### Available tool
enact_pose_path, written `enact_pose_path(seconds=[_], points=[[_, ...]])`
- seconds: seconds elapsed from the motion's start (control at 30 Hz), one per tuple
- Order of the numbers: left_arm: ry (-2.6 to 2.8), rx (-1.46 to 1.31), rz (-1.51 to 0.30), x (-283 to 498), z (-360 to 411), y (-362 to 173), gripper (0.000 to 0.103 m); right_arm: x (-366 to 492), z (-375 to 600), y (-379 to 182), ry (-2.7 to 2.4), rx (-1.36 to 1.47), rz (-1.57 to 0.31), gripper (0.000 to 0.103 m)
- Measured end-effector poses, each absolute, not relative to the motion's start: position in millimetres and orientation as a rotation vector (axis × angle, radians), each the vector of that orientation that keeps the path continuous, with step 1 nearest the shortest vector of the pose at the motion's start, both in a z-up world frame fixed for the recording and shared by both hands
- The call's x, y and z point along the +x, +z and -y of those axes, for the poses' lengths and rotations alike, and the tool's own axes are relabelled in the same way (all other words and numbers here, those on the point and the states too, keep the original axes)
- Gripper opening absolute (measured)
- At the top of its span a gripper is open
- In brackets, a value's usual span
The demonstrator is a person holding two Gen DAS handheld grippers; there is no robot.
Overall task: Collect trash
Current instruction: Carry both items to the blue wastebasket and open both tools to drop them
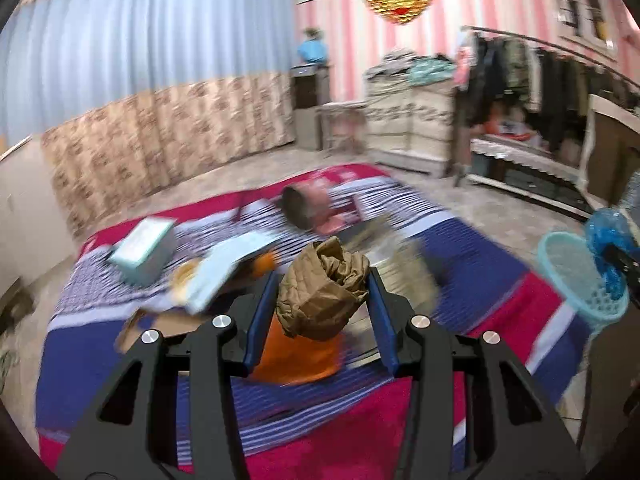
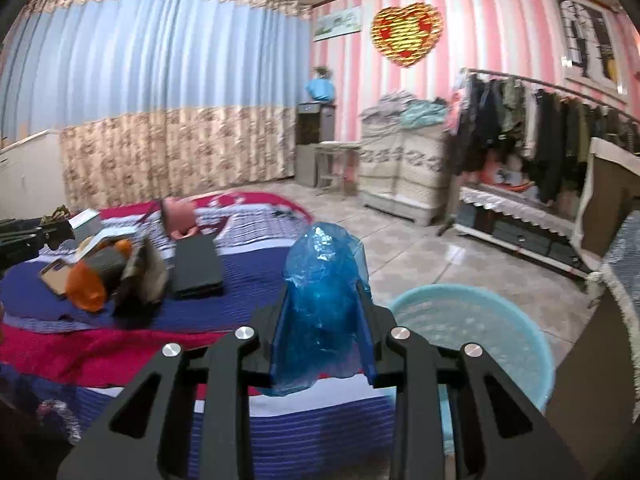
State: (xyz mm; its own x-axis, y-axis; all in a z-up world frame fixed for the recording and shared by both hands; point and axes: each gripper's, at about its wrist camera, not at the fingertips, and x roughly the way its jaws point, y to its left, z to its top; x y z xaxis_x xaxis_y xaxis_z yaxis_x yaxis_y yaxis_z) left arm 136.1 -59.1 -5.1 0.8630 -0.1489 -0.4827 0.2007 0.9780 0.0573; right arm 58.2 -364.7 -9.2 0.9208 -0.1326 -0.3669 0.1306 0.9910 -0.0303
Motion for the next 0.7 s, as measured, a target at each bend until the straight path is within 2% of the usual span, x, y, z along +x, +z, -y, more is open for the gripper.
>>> enact_pose_path(seconds=[0.33, 0.7], points=[[-0.493, 0.175, -0.435, 135, 223, 6, 0.044, 35, 474, 8, -0.337, 0.057, -0.352, 0.03], [-0.756, 0.221, -0.544, 147, 367, -47, 0.044, 25, 551, -32, -0.462, 0.144, -0.418, 0.03]])
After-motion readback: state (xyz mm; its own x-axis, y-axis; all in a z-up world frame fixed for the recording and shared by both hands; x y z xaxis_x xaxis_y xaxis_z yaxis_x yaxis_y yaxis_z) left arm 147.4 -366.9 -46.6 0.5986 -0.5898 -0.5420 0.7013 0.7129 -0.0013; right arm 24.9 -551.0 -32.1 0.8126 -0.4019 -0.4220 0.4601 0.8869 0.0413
